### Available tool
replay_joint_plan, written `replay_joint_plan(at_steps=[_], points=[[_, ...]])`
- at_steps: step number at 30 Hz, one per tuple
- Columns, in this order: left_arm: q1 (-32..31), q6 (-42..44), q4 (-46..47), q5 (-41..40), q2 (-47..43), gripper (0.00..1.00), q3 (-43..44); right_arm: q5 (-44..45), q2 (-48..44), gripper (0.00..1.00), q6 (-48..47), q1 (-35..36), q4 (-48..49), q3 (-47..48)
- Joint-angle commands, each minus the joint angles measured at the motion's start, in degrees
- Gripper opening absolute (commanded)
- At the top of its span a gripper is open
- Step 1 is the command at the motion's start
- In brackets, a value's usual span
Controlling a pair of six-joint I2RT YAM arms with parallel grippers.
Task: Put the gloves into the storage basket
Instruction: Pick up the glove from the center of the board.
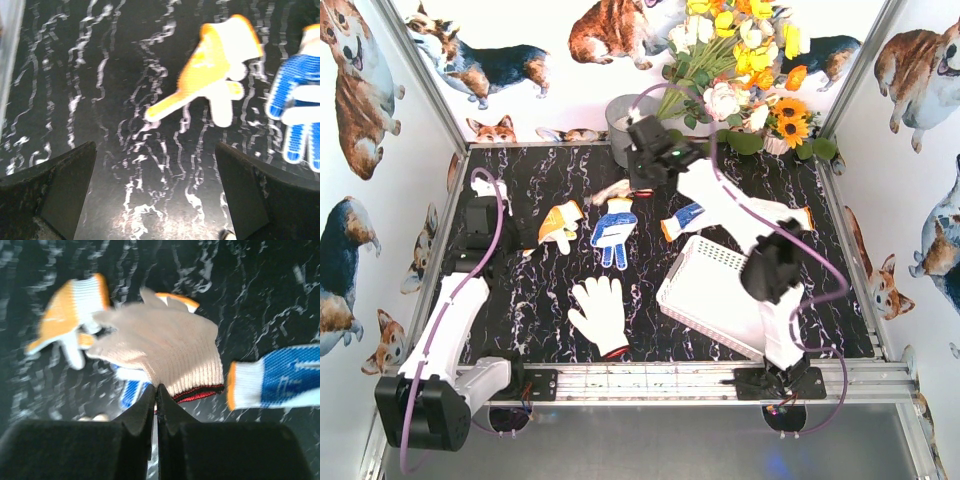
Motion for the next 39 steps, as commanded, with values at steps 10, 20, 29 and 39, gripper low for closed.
replay_joint_plan(at_steps=[10, 20, 29, 39], points=[[-15.68, -2.04, 3.78, 21.34, -10.37, 0.91, 1.77, -25.52, -30.08, 0.00, 29.57, 0.13, 16.82, -32.14], [-33.54, -5.92, 3.64, 24.21, -11.10, 0.88, 5.39, -34.24, -40.79, 0.00, 26.59, 0.83, 15.10, -38.67], [-34.86, 0.25, 1.29, 28.04, -8.64, 0.92, 8.72, -47.19, -42.02, 0.00, 12.79, 0.89, -0.98, -33.57], [-39.06, 0.53, 5.37, 41.96, -3.97, 0.66, 5.83, -51.80, -44.00, 0.00, 12.87, 1.37, 0.40, -38.13]])
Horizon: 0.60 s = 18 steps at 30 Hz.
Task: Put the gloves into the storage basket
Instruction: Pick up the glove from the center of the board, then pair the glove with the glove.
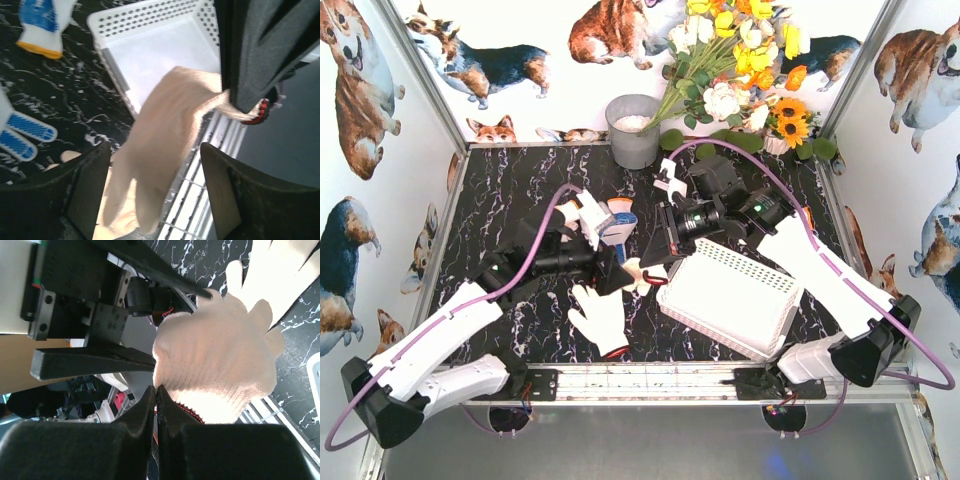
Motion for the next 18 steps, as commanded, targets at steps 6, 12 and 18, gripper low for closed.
replay_joint_plan(at_steps=[6, 12, 18], points=[[-2.73, -2.92, 12.17, 4.48, -1.39, 0.44, -6.10, -5.65, 0.02, 0.00, -2.27, 0.64, 2.25, 0.11], [-3.05, -4.39, 14.11, -0.33, -3.28, 0.00, -7.18, -2.15, -0.51, 0.15, -2.89, 0.63, 1.38, 0.28], [-2.94, -7.51, 14.53, -6.56, -7.11, 0.00, -9.40, 10.26, -6.63, 0.58, -4.45, 0.45, 2.80, -1.38]])
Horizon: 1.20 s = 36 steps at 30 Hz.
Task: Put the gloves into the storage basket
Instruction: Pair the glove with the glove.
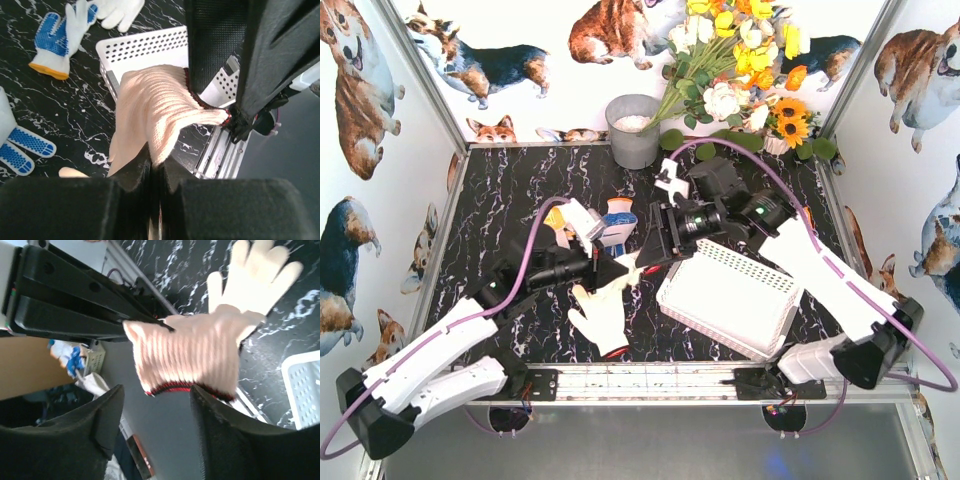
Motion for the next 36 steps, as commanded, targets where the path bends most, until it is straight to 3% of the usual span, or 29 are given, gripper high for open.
replay_joint_plan(at_steps=[1, 4, 7, 11, 16, 20, 29, 36], points=[[-0.45, -3.42, 2.10, -5.08, -1.96, 0.00, -0.79, 10.36, -7.03, 0.63, -3.74, 0.06, 3.05, -1.14], [-0.16, -5.13, -0.86, -6.67, -1.30, 0.00, 0.12, 17.34, -11.01, 0.71, -10.40, 0.32, 3.69, -3.60], [-0.10, -6.06, -0.99, -7.78, -2.01, 0.00, -0.36, 24.92, -13.23, 0.73, -8.12, 0.32, 5.51, -6.82], [-0.05, -5.78, 0.12, -8.99, -4.07, 0.00, -1.70, 26.42, -17.65, 0.75, 6.98, 0.32, 15.01, -14.76], [-0.01, -3.33, -0.28, -7.18, -3.66, 0.00, -3.51, 21.80, -20.35, 0.75, 29.77, 0.32, 43.03, -28.93], [-0.01, -0.54, -0.53, -7.23, -4.00, 0.00, -4.09, 23.74, -20.52, 0.72, 43.12, 0.50, 55.58, -35.42], [-0.06, 8.50, -6.74, -8.02, -2.38, 0.00, -0.62, 28.43, -20.46, 0.71, 50.28, 1.78, 45.60, -33.86], [-0.01, 9.02, -5.74, -6.86, -2.43, 0.00, -1.40, 31.20, -16.47, 0.72, 54.79, 3.91, 37.78, -31.64]])
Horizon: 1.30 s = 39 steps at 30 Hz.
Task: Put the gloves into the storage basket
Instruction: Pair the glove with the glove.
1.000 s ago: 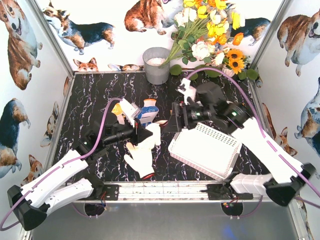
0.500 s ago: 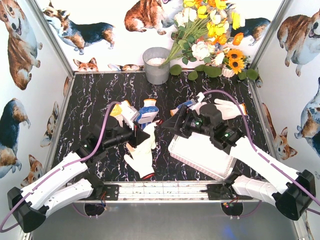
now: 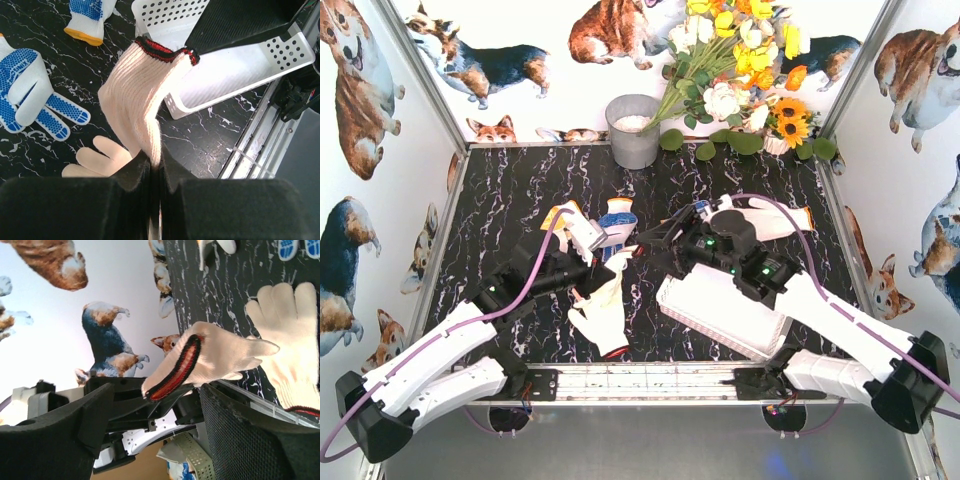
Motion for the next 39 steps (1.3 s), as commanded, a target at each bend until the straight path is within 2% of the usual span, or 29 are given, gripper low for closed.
replay_joint_plan(at_steps=[1, 10, 12, 14, 16, 18, 20, 22, 23, 25, 31, 35, 39], points=[[-0.08, 1.73, 1.17, 1.05, -0.47, 0.00, 0.83, 1.77, 2.43, 0.72, 5.42, 0.87, -2.77, 3.20], [-0.16, 2.16, 3.28, 3.90, -0.39, 0.00, 0.74, -0.65, 8.78, 0.70, 7.70, 2.55, -0.46, 4.92], [-0.14, 2.93, 2.19, 3.87, 0.08, 0.00, 0.74, -0.88, 9.27, 0.54, 8.29, 2.65, 1.38, 3.75], [-0.07, 4.54, -2.21, 2.34, 0.99, 0.00, 1.63, -1.26, 9.48, 0.21, 8.88, 2.65, 4.21, 2.41], [-0.03, 4.60, -5.37, -2.10, 1.42, 0.00, 2.89, -1.86, 9.67, 0.00, 8.74, 2.65, 5.79, 2.16], [-0.03, 4.24, -6.72, -5.73, 0.89, 0.01, 3.17, -1.76, 9.82, 0.00, 8.63, 2.65, 5.82, 2.54], [-0.03, 2.85, -7.03, -9.60, 0.06, 0.18, 2.84, -1.42, 9.99, 0.00, 8.84, 2.65, 6.03, 2.89], [-0.04, 1.38, -7.81, -13.89, -0.44, 0.25, 2.68, -1.45, 10.48, 0.00, 9.24, 2.65, 6.93, 3.21], [-0.03, 0.68, -8.22, -15.59, -0.47, 0.26, 2.49, -1.77, 10.93, 0.00, 9.57, 2.65, 7.91, 3.31], [-0.03, -0.41, -8.36, -17.24, -0.57, 0.23, 1.98, -2.51, 12.12, 0.00, 10.25, 2.73, 9.51, 3.59], [0.26, -1.67, -12.12, -25.18, 2.21, 0.04, 3.55, -3.97, 16.60, 0.00, 8.43, 3.07, 10.43, 7.02], [1.84, 0.32, -12.97, -28.72, 5.31, 0.01, 5.17, -2.13, 19.29, 0.00, 4.25, 4.38, 8.37, 11.08], [5.07, 3.76, -12.37, -29.51, 9.03, 0.00, 7.29, -1.88, 22.99, 0.00, 3.20, 5.32, 10.93, 13.35]])
